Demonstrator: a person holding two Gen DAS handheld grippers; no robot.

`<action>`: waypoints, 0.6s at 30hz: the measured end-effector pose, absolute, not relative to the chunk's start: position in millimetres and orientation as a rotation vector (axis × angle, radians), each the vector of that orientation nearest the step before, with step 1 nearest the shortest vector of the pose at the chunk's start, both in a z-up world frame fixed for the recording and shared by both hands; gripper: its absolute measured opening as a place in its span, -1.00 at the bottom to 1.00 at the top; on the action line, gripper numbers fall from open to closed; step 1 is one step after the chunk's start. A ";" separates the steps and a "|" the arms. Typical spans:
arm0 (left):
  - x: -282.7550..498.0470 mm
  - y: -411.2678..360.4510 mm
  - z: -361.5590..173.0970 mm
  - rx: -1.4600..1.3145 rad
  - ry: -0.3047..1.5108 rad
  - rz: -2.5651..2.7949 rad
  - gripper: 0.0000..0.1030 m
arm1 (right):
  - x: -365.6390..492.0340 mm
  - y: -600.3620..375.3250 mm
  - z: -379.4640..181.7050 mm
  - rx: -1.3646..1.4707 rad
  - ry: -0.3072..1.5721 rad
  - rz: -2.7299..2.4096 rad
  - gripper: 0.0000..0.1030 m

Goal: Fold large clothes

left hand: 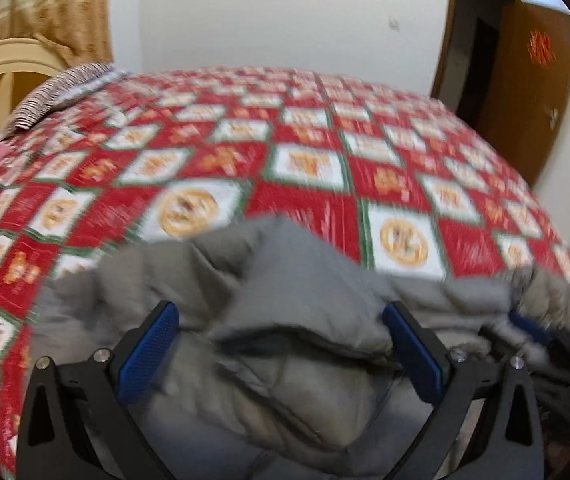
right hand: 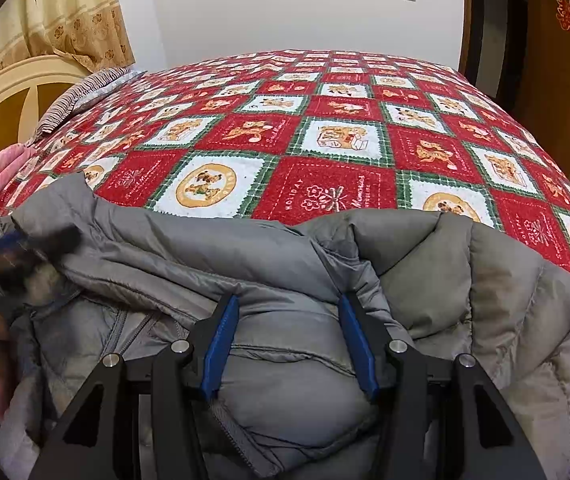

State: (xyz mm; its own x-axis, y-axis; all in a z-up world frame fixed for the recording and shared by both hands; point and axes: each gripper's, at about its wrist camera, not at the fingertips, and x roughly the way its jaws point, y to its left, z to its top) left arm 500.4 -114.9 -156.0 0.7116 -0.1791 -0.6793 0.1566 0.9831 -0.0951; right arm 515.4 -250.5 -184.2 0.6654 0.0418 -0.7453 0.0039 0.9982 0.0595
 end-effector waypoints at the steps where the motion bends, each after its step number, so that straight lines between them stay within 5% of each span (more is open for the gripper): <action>1: 499.9 -114.1 -149.2 -0.044 0.741 -0.189 1.00 | 515.3 -250.9 -184.2 0.061 0.840 0.023 0.03; 11: 535.9 -173.8 -151.6 0.293 0.753 0.054 1.00 | 512.8 -253.8 -184.1 0.081 0.828 0.030 0.04; 18: 552.7 -113.4 -184.0 0.092 0.855 0.070 1.00 | 512.2 -256.3 -184.2 0.099 0.820 0.045 0.04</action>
